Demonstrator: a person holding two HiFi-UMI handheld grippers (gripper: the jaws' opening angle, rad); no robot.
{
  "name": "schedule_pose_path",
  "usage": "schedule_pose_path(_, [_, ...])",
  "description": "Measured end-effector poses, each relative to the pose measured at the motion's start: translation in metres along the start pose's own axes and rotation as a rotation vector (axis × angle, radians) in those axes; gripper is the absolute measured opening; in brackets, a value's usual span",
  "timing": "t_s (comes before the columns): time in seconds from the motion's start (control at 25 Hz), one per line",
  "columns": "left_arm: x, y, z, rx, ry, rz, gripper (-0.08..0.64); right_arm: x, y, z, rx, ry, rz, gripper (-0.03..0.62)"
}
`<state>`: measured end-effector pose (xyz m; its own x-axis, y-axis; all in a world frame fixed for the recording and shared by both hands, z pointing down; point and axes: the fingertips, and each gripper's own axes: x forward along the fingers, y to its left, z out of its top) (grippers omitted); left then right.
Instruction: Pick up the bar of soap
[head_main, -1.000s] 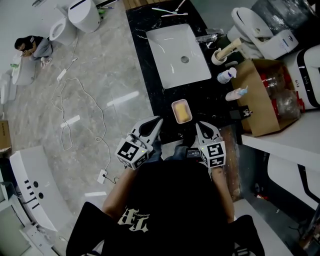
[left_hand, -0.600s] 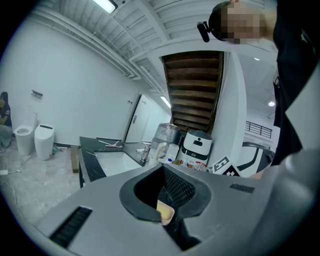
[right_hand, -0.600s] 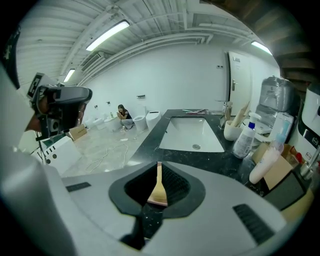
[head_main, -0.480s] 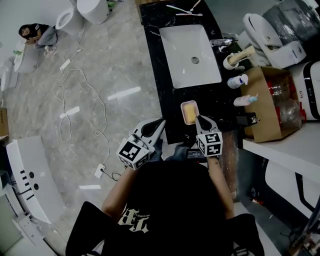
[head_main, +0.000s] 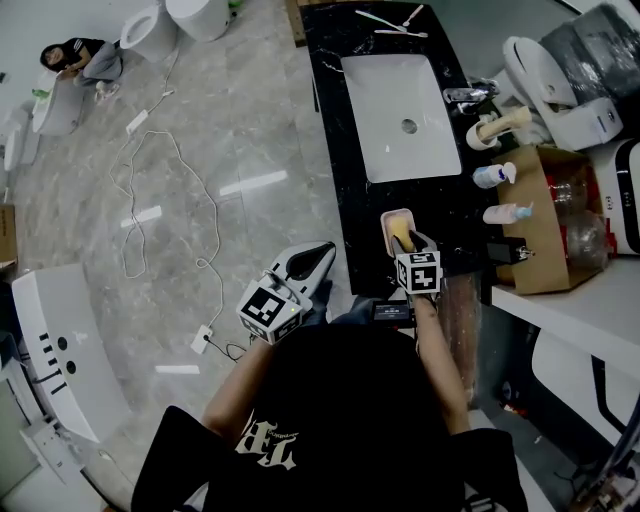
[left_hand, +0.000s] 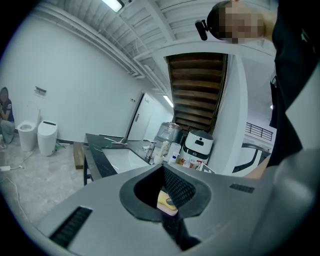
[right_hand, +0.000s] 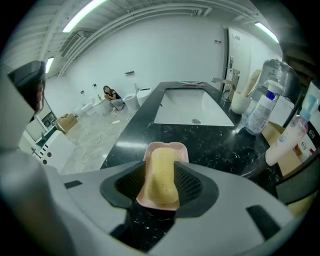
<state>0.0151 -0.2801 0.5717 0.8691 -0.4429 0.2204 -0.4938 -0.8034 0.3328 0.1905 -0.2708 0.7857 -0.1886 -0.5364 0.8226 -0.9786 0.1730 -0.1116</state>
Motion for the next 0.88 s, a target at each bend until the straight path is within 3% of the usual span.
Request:
schedule_pose_path(0.4, [-0.009,0.029,0.002,0.002,0.006,0.012,0.008,0.031,-0.014,-0.012,0.042,0.222,-0.069,0.186])
schedule_pose_path(0.76, [-0.015,0.045,0.008,-0.002,-0.001,0.025,0.008,0.038,-0.014,-0.015,0.039,0.416,-0.04,0.194])
schedule_pose_path(0.88, [-0.015,0.048,0.01,-0.004,-0.004,0.031,0.008,0.04,-0.014,-0.012,0.027,0.435,-0.032,0.195])
